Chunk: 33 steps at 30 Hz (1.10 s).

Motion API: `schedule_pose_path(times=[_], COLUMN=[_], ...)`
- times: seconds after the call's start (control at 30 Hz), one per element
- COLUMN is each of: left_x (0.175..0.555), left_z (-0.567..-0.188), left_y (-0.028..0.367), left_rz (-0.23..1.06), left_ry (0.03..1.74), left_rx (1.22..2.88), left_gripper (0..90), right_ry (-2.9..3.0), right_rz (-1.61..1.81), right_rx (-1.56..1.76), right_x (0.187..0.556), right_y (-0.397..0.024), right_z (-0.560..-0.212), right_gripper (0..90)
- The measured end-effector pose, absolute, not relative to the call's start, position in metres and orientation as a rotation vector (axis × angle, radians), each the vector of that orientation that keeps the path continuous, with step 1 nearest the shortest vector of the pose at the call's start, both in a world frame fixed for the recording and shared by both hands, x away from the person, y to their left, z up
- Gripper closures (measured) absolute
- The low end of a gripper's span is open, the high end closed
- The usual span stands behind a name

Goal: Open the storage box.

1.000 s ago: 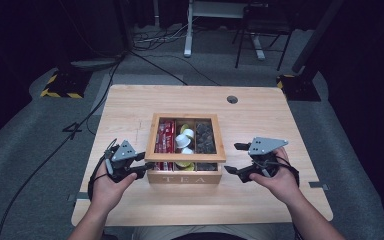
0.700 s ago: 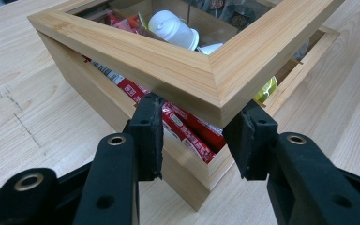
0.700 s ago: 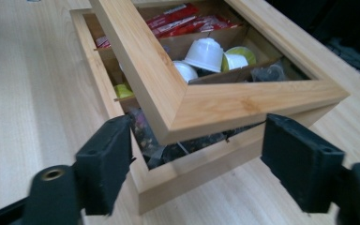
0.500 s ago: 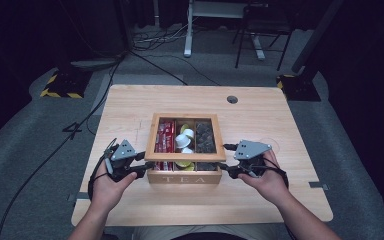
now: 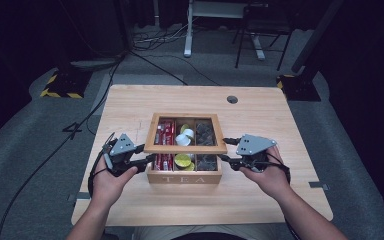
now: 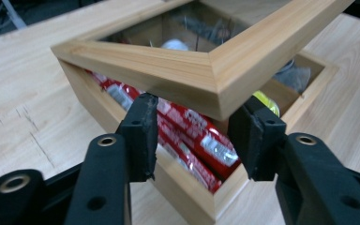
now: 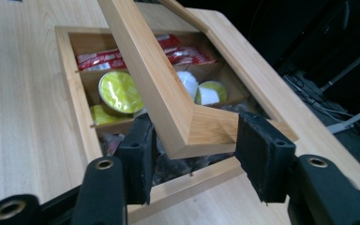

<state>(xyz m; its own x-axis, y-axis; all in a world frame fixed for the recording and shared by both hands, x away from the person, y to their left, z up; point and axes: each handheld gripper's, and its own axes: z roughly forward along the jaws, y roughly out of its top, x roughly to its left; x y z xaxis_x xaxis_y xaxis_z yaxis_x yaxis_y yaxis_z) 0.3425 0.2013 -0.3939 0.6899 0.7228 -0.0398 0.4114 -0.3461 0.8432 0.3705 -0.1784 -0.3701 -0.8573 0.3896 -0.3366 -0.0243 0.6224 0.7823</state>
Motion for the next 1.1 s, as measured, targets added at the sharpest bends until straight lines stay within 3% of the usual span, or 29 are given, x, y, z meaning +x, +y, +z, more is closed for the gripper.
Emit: schedule_pose_path(times=[0.27,1.1], left_x=[0.346,0.349], left_z=[-0.389,-0.407], left_y=[0.199,0.215], left_rz=[0.498,0.520], left_ry=[0.853,0.925], left_rx=[1.933,1.955], left_gripper=[41.3,34.9], right_ry=[2.359,2.332], right_rz=[1.181,1.340], right_rx=[0.285,0.322], right_x=[0.381,0.427], right_y=[-0.179,-0.175], right_z=[-0.352,-0.312], right_gripper=[51.7,58.1])
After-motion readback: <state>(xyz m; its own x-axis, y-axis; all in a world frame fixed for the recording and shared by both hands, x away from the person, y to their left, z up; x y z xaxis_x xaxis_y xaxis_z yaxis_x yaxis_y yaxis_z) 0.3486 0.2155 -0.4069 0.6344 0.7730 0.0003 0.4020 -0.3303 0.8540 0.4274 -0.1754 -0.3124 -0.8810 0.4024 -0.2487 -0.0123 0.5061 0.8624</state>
